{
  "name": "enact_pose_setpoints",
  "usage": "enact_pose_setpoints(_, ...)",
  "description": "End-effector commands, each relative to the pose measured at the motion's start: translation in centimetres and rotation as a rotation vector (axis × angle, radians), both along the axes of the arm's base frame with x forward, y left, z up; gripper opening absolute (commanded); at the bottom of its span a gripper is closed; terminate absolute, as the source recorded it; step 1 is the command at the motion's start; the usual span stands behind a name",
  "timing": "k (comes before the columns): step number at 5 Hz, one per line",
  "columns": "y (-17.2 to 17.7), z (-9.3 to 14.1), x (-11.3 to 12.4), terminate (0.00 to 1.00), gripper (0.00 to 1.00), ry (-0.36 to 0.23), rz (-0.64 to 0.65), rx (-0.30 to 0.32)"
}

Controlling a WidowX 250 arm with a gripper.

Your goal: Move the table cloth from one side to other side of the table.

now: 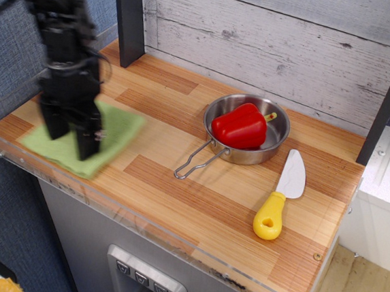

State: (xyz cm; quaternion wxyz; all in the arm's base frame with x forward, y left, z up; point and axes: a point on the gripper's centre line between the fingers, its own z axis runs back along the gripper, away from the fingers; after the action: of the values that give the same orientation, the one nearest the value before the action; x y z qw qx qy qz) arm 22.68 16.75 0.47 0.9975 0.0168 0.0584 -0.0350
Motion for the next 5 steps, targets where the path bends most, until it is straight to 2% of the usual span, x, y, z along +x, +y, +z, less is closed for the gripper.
enact_pose_setpoints(1, 1.6, 0.1, -0.7, 0.00, 1.00, 0.002, 0.047, -0.051)
enact_pose_setpoints(3, -1.8, 5.2, 0.6, 0.00, 1.00, -0.119, 0.000, -0.067)
enact_pose_setpoints(4, -2.5, 8.6, 0.9, 0.00, 1.00, -0.194, -0.003, -0.044)
enact_pose_setpoints(5, -2.9, 10.9, 1.3, 0.00, 1.00, -0.238, -0.005, -0.014)
